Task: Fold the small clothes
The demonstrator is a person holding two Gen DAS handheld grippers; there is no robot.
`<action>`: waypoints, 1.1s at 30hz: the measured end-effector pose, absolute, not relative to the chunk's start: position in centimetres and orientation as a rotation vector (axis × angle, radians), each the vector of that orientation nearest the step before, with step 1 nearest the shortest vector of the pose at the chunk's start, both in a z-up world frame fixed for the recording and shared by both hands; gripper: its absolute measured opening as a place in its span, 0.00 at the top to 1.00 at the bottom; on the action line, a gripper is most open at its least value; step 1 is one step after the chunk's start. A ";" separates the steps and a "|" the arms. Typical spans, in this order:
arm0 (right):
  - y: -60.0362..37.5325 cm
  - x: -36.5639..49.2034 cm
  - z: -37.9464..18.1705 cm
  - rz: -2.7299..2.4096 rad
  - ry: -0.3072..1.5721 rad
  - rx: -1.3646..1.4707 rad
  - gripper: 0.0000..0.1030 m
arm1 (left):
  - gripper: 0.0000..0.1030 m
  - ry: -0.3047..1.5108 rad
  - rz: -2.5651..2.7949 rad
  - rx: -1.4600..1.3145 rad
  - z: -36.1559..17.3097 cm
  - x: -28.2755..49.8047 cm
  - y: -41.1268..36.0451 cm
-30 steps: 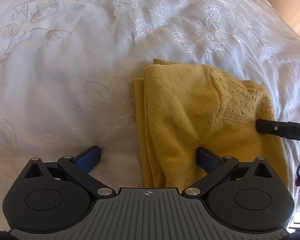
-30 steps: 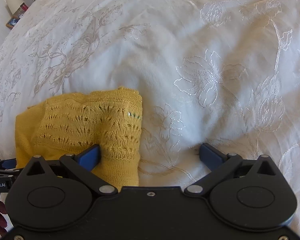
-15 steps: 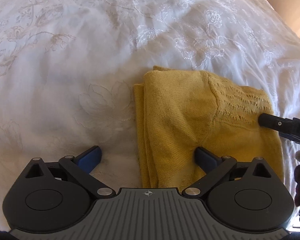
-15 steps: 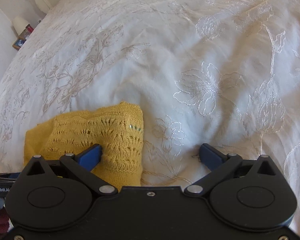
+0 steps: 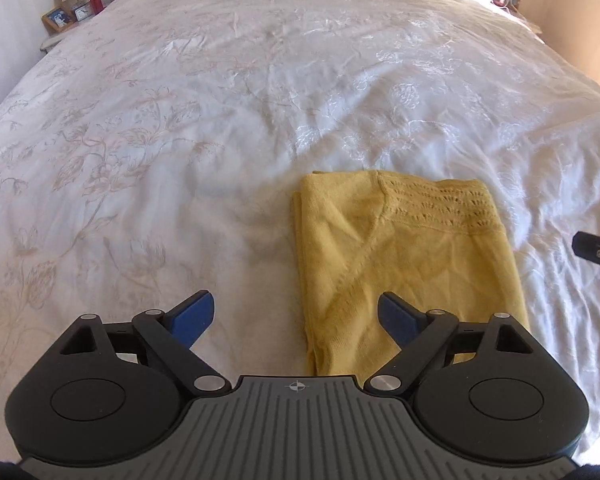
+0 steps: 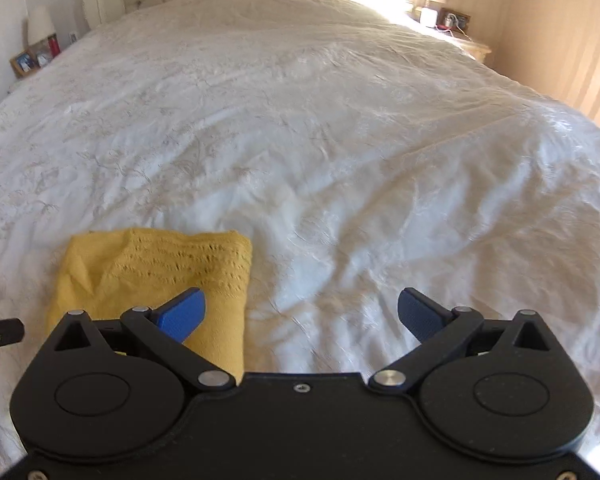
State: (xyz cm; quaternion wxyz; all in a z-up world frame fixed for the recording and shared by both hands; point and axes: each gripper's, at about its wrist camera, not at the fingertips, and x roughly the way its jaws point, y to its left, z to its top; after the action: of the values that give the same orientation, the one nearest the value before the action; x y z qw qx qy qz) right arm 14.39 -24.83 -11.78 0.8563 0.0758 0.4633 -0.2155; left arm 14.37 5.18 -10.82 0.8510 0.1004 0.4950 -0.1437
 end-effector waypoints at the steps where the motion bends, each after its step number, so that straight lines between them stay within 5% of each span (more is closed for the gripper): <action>1: -24.5 13.8 -11.5 -0.449 0.995 0.142 0.01 | 0.13 1.048 -0.296 0.201 -10.4 13.5 5.1; 33: -22.4 2.5 -5.4 -0.233 0.872 0.342 0.01 | 0.13 0.968 -0.181 0.160 -4.2 1.8 5.1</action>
State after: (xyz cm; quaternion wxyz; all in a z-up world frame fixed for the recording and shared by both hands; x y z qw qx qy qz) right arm 2.50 -22.40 -5.41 0.8858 0.1646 0.4192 -0.1121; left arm 1.79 5.11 -4.17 0.8781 0.0768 0.4643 -0.0866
